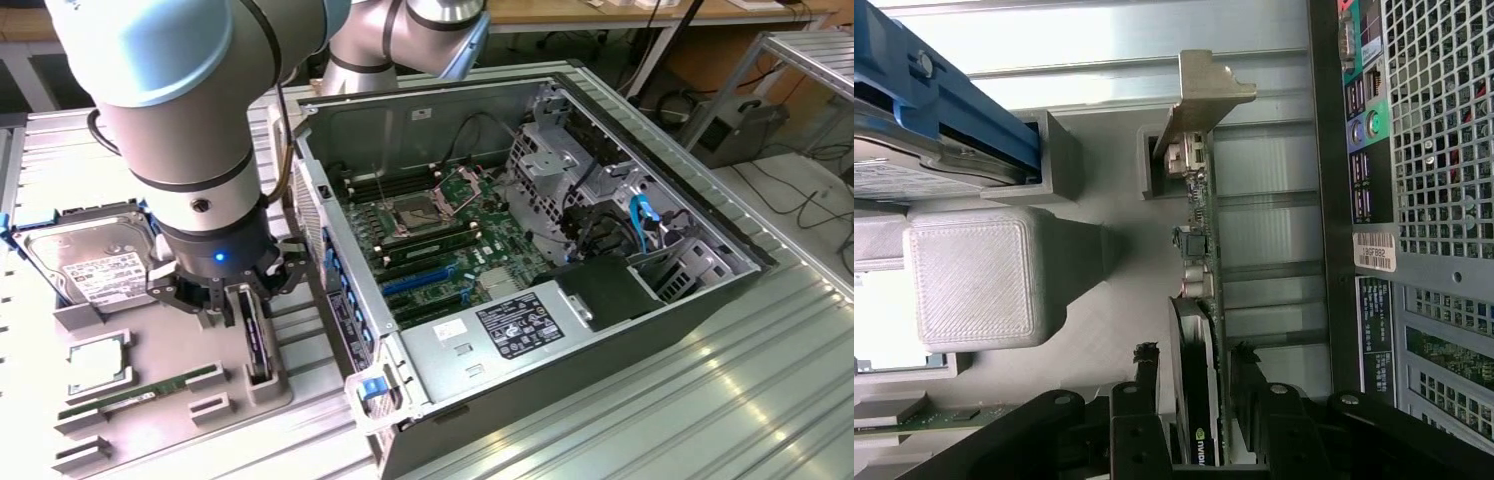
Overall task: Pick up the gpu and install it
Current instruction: 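Pick up the gpu and move the gpu toward the slot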
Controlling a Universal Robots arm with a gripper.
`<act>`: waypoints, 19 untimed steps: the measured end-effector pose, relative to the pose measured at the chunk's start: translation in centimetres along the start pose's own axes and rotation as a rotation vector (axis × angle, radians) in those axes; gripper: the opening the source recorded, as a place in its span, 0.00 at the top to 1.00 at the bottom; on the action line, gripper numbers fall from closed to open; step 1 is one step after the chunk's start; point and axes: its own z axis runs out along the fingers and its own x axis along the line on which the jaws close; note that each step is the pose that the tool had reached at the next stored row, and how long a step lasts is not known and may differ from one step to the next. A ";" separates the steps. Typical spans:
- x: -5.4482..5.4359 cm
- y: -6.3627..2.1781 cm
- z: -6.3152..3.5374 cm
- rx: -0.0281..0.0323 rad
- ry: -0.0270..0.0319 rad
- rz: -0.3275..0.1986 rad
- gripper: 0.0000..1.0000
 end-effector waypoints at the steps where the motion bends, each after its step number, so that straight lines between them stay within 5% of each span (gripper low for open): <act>1: 0.0 0.00 0.00 -0.0001 0.0000 0.000 0.58; 7: 0.0 0.00 0.00 0.0000 0.0000 0.000 0.58; 11: 0.0 0.00 0.00 -0.0001 0.0002 0.000 0.73; 19: 0.0 -0.03 -0.01 -0.0031 0.0012 -0.020 0.74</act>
